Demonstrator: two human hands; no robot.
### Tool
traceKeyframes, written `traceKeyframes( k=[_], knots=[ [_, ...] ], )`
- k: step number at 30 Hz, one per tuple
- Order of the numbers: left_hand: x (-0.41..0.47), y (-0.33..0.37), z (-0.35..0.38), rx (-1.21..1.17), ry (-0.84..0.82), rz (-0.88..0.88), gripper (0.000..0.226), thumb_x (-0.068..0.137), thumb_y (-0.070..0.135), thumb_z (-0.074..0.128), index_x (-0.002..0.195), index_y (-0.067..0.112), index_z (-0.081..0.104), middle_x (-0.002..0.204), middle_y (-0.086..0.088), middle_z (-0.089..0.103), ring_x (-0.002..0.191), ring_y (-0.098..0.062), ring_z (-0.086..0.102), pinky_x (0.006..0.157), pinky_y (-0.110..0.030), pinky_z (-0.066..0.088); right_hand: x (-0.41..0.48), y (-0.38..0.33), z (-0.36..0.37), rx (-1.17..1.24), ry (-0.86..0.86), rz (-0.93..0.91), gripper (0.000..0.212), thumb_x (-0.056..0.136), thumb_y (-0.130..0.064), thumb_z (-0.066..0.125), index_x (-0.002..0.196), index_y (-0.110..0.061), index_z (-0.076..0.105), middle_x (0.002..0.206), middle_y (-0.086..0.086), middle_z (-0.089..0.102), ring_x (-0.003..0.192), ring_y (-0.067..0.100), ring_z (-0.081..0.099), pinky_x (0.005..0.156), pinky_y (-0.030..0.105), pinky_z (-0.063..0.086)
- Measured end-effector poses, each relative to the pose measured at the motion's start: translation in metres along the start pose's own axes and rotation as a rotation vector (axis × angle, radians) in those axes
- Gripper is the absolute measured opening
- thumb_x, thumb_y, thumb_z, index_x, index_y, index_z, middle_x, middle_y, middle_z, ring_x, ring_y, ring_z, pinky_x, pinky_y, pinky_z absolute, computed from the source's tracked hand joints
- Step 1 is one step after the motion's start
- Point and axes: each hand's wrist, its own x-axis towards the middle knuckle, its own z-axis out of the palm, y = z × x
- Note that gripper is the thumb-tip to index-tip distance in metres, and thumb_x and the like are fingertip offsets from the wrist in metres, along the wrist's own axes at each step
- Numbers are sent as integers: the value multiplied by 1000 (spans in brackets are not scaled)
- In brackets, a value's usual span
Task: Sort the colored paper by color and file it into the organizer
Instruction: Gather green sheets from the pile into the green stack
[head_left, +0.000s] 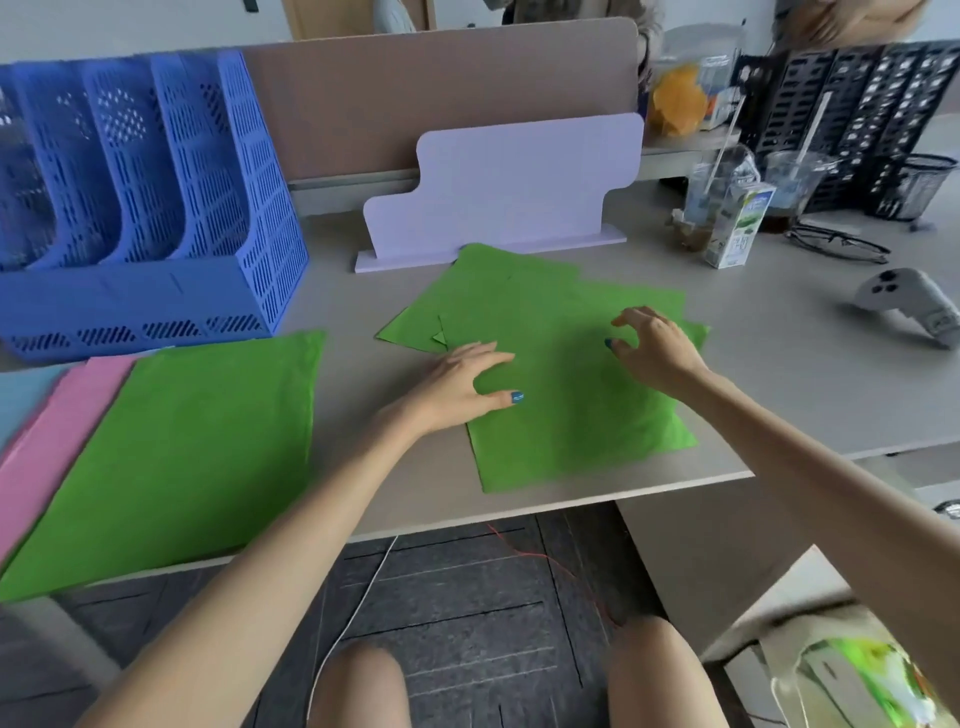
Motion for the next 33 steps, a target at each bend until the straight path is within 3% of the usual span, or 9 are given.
traceKeyframes(
  k=[4,8,10,14,19,23,28,30,33],
  knots=[
    [5,6,4,31,11,-49,65,90,51,53,147,29,31,158,6,16,145,-13,13,118,-47,13,10,10,-3,-145,-94,17,42,94,-35,51,124,-5,53,130,15,53,120,31,49,96,37,37],
    [9,10,9,61,55,-114,66,90,55,51,147,28,30,158,8,16,145,-12,13,118,-47,13,22,12,-16,-132,92,22,27,93,-29,51,109,-10,62,106,17,67,94,37,62,75,37,46],
    [11,11,11,69,62,-139,67,90,56,50,147,28,30,158,8,16,144,-12,13,118,-47,14,30,14,-19,-87,93,-6,27,92,-27,52,112,-11,62,109,17,67,97,37,61,78,37,46],
    [13,16,14,71,86,-187,67,90,56,50,147,28,30,157,8,16,144,-13,13,118,-47,14,45,22,-16,-166,-144,-84,50,95,-43,47,135,-13,48,133,14,56,117,32,55,97,37,39],
    [17,22,18,64,118,-245,66,90,54,51,147,28,30,157,8,16,144,-12,13,117,-47,14,55,21,-16,-82,15,-200,31,92,-34,51,115,-15,62,108,10,70,99,30,63,91,35,42],
    [17,27,21,54,130,-321,67,89,56,52,147,32,28,158,9,9,145,-13,7,117,-50,13,65,25,-9,-108,-158,-186,47,94,-40,48,131,-11,49,131,12,55,119,29,51,101,36,34],
    [20,35,24,91,97,-419,73,89,61,47,150,33,18,160,8,-2,147,-16,-4,116,-51,4,71,19,-10,-43,-14,-213,29,90,-36,53,103,-13,65,109,9,68,98,30,62,87,34,44],
    [22,39,24,125,87,-432,75,89,62,45,150,32,16,160,8,-3,146,-16,-3,115,-51,4,78,15,-11,-44,-61,-181,39,88,-45,57,109,-12,63,113,10,66,103,29,60,90,35,43],
    [25,38,23,118,128,-473,67,94,57,39,151,30,16,160,8,-4,147,-17,-3,115,-52,3,85,9,-7,-129,-213,-108,84,73,-69,62,127,-5,50,127,15,52,120,31,47,100,39,38]
  ],
)
